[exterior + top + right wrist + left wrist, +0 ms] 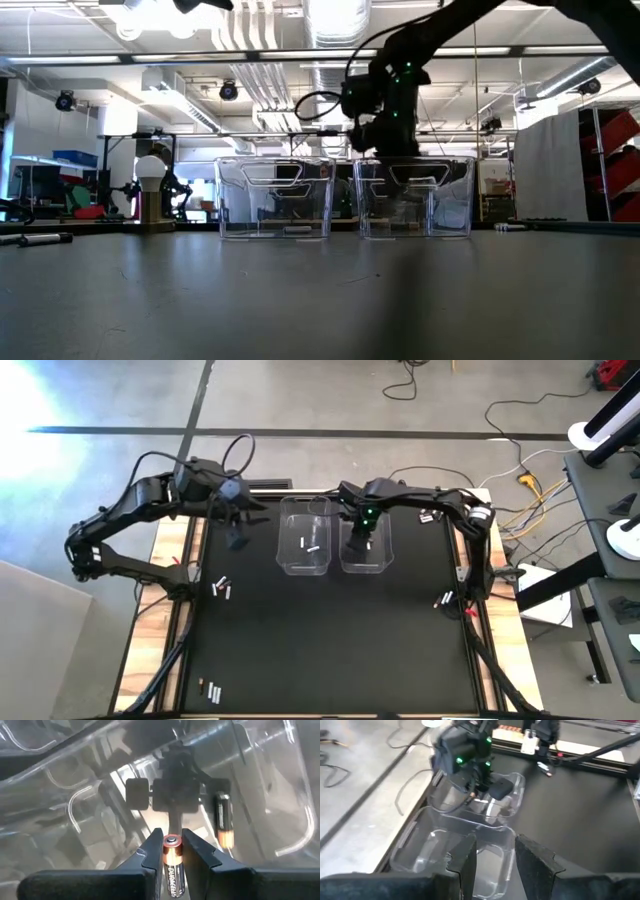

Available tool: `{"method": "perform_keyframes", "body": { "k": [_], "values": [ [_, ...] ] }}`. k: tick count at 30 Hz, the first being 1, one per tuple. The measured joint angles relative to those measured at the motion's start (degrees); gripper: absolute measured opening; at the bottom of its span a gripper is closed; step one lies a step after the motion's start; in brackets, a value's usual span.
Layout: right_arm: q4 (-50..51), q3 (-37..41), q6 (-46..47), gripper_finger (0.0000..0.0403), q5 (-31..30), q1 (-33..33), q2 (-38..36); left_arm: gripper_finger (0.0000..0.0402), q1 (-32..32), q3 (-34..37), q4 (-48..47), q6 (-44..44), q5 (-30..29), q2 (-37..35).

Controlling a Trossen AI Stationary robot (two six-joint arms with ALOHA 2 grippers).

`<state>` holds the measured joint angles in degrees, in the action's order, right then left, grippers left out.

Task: Sort batteries
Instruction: Put the brown battery into the right transparent bin

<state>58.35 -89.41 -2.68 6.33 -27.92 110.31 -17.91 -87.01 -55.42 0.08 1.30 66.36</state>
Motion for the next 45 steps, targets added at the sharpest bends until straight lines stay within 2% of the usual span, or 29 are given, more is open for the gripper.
{"method": "perform_keyframes", "body": {
  "k": [3,13,17,24,28,33,38,45],
  "values": [
    [-1.4,0.0,-1.59,0.0047,0.1,-0.17,1.51,0.0114,-0.01,0.05,0.0,-0.01,-2.15,-0.08],
    [-3.97,0.31,-4.71,0.0053,-0.32,-0.26,5.21,0.0114,0.0,0.12,0.03,1.65,-2.75,0.03],
    [-5.12,1.28,-4.87,0.0058,-0.36,-0.24,6.0,0.0114,0.0,0.15,-0.17,2.73,-7.51,0.07],
    [-4.93,1.44,-4.39,0.0103,-0.75,-0.05,4.63,0.0114,0.59,0.16,-1.53,3.86,-8.36,-0.48],
    [-4.21,1.44,-1.54,0.0143,-2.86,0.62,1.06,0.0114,1.76,0.16,-1.78,3.88,-8.31,-1.28],
    [-0.99,1.47,1.67,0.0177,-4.04,3.86,-8.47,0.0114,3.28,0.16,-2.22,3.49,-8.28,-2.55],
    [4.56,2.29,5.65,0.0199,-4.82,11.38,-18.68,0.0114,5.78,0.18,-3.16,3.65,-8.26,-4.0],
    [19.1,7.59,22.52,0.0244,-4.85,25.52,-29.6,0.0114,13.26,2.21,-3.15,6.48,-8.4,-5.83]
  ]
}}
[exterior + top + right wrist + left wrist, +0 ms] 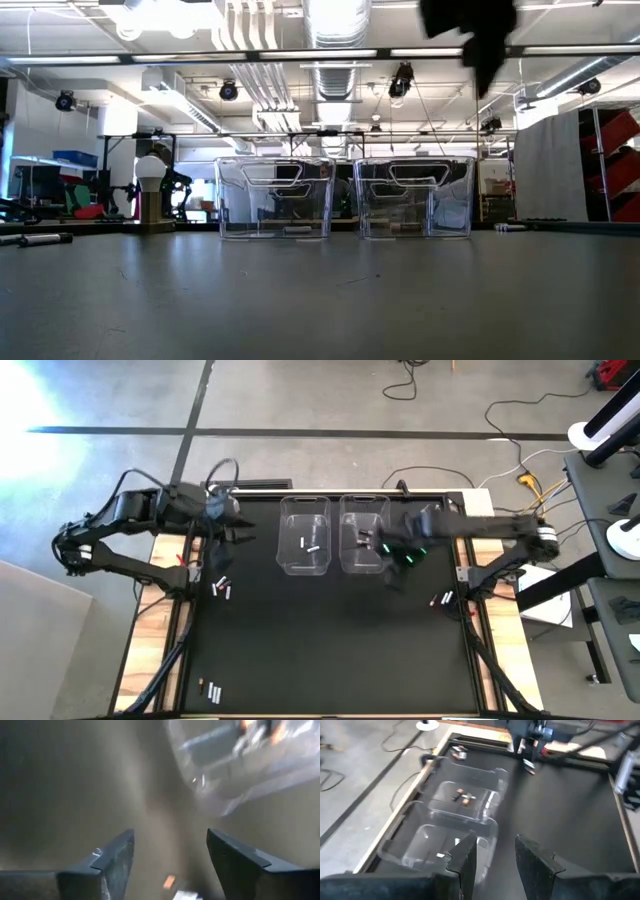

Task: Sort batteries
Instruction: Put the brown battery into the right transparent bin

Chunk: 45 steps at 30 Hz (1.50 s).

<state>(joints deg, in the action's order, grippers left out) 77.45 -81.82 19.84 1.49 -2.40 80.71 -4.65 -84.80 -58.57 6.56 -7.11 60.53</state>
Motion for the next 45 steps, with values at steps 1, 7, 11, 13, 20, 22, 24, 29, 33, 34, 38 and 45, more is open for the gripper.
{"method": "perform_keyframes", "body": {
  "k": [1,7,11,13,20,22,24,29,33,34,38,45],
  "values": [
    [1.25,1.43,3.73,0.0251,0.06,2.67,-1.59,0.0114,1.19,0.88,0.34,-0.06,-0.77,-0.37],
    [0.15,14.21,31.59,0.0285,0.41,18.32,-9.79,0.0114,3.99,8.89,6.38,1.16,-4.41,-3.06],
    [-2.37,24.74,54.02,0.0308,2.83,21.19,-12.62,0.0114,3.99,14.98,11.33,4.2,-4.38,-4.87],
    [-4.06,29.05,60.17,0.0319,5.25,20.39,-13.14,0.0114,3.99,17.3,13.13,5.48,-4.36,-5.54],
    [-14.07,38.39,74.15,0.0315,7.12,15.6,-13.08,0.0114,3.99,19.4,17.54,7.49,-4.0,-5.66],
    [-14.27,40.09,80.99,0.0303,5.13,14.29,-13.08,0.0114,3.99,18.47,17.55,7.5,-3.98,-5.27],
    [-14.19,41.54,87.49,0.029,3.18,13.39,-13.16,0.0114,3.99,17.62,17.4,7.5,-3.96,-5.02],
    [-14.95,43.83,98.26,0.026,1.53,13.26,-13.18,0.0114,3.99,15.42,15.19,6.56,-3.94,-5.29],
    [-15.22,46.27,104.12,0.0237,0.92,13.23,-13.32,0.0114,3.99,14.39,14.0,5.01,-4.33,-5.56],
    [-15.51,46.71,105.45,0.0231,0.31,13.23,-13.47,0.0114,3.99,14.32,13.98,4.63,-4.36,-5.64],
    [-19.28,48.46,109.47,0.0209,-0.67,13.23,-13.67,0.0114,3.99,14.57,13.97,3.83,-4.4,-6.08],
    [-24.71,52.27,114.24,0.0168,-0.21,13.26,-13.49,0.0114,3.99,14.78,10.99,3.86,-4.4,-6.56]
  ]
}}
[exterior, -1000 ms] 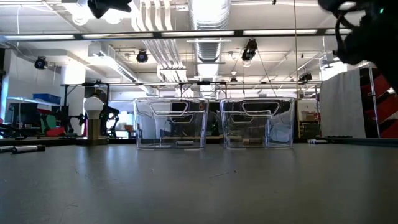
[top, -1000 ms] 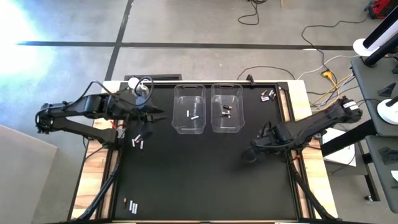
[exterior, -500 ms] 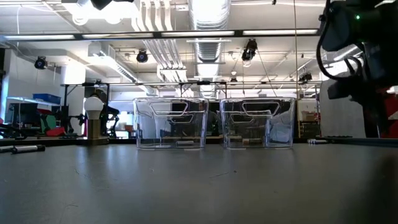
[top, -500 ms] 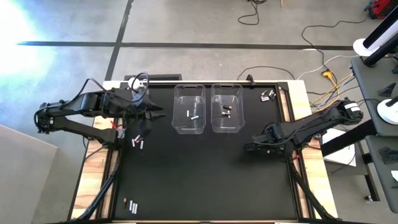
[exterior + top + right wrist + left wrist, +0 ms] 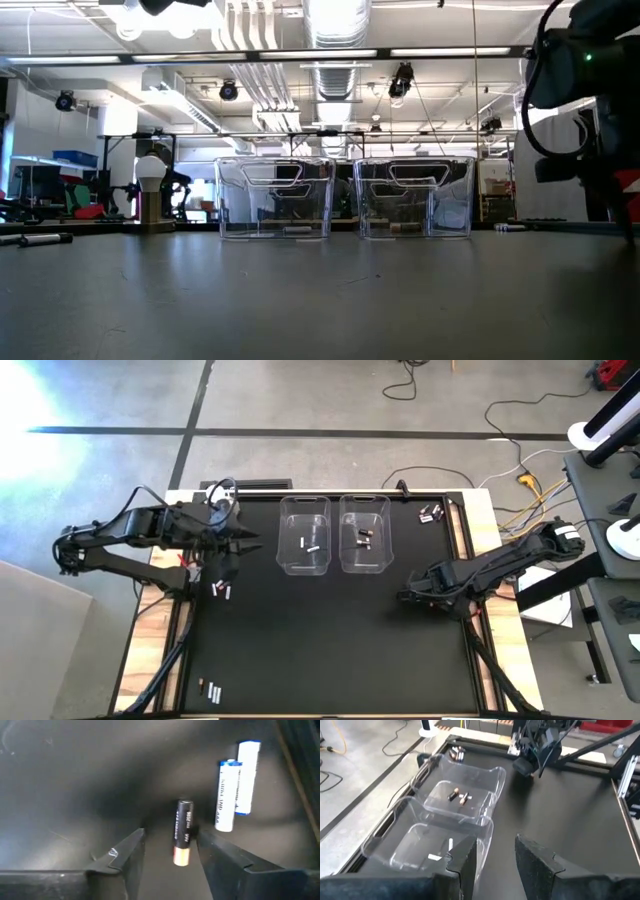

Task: Sort batteries
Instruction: Put the brown battery into the right transparent bin

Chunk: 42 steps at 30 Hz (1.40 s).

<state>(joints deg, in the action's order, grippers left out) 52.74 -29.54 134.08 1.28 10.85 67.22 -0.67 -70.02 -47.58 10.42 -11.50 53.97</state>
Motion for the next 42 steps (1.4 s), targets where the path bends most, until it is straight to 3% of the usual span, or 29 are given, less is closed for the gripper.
{"method": "perform_keyframes", "body": {
  "k": [15,22,28,32,39,42],
  "values": [
    [-3.66,1.36,-1.12,0.0037,-3.02,0.02,1.09,0.0114,0.0,0.28,-1.54,-1.01,-0.16,-4.1],
    [-2.35,-0.59,-5.52,0.0022,-5.26,0.02,1.14,0.0114,0.0,0.31,-1.39,-3.27,-0.14,-5.61],
    [9.51,-11.15,-16.68,0.0023,-9.81,0.02,0.81,0.0114,0.0,1.79,-4.87,-5.47,2.43,-8.27],
    [14.19,-20.36,-25.87,0.0023,-17.64,-0.73,0.37,0.0114,0.0,5.74,-3.29,-5.21,2.58,-11.57],
    [13.56,-35.86,-58.13,0.0023,-19.13,-11.86,4.6,0.0114,-0.02,16.77,14.57,-3.96,2.63,-16.83],
    [12.57,-42.82,-75.81,0.0023,-15.09,-18.55,8.95,0.0114,-0.02,20.71,20.9,-3.66,2.64,-17.85]
  ]
}}
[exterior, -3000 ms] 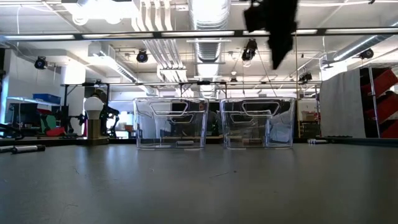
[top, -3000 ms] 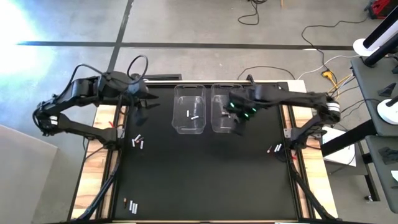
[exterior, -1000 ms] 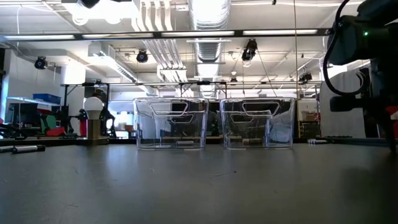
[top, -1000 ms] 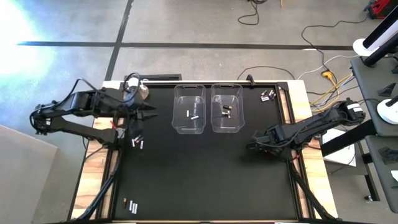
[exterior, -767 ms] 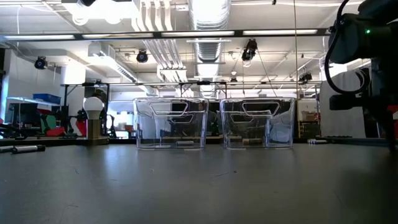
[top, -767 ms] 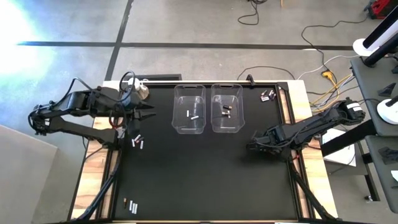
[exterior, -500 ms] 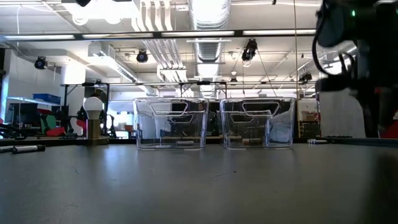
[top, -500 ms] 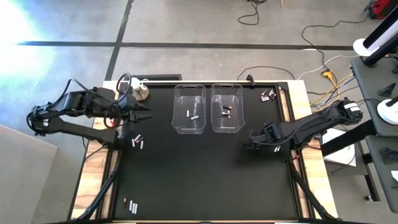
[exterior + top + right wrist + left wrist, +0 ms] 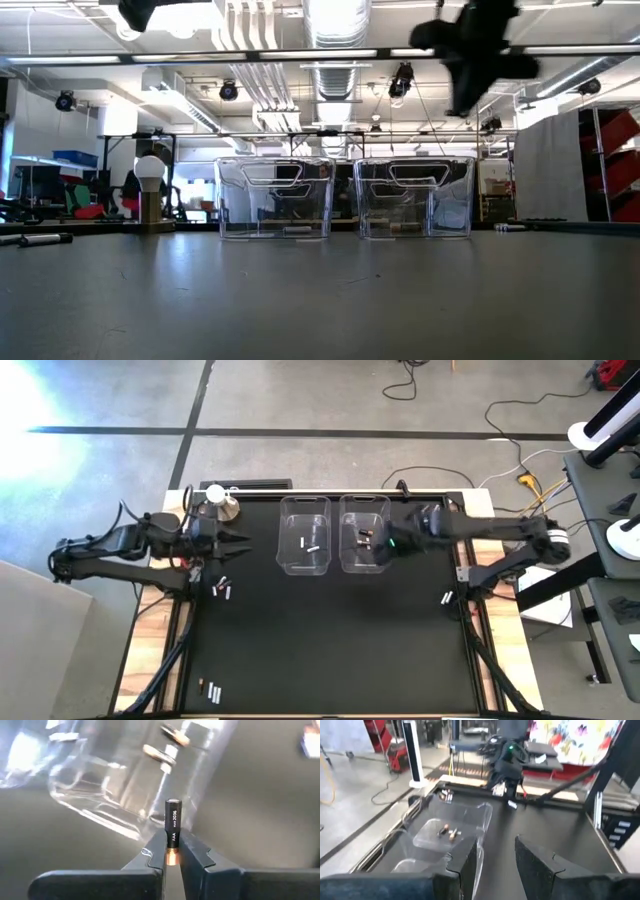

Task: Sort batteries
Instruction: Put the brown battery into the right transparent bin

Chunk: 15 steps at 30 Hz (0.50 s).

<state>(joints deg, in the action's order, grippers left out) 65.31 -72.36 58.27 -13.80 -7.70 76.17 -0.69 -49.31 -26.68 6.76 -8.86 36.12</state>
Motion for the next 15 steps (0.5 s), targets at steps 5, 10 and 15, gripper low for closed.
{"method": "perform_keyframes", "body": {
  "k": [5,10,15],
  "values": [
    [-1.41,-8.9,-26.52,0.0023,10.58,-10.44,10.81,0.0114,-0.04,3.55,3.33,3.44,-0.07,0.11],
    [-0.84,-14.71,-44.77,0.0022,16.92,-17.17,23.96,0.0114,-0.03,4.37,2.74,12.2,-0.1,0.06],
    [0.97,-18.01,-57.65,0.0022,16.95,-18.78,32.6,0.0114,0.17,4.05,-8.15,21.46,2.19,-1.51]
  ]
}}
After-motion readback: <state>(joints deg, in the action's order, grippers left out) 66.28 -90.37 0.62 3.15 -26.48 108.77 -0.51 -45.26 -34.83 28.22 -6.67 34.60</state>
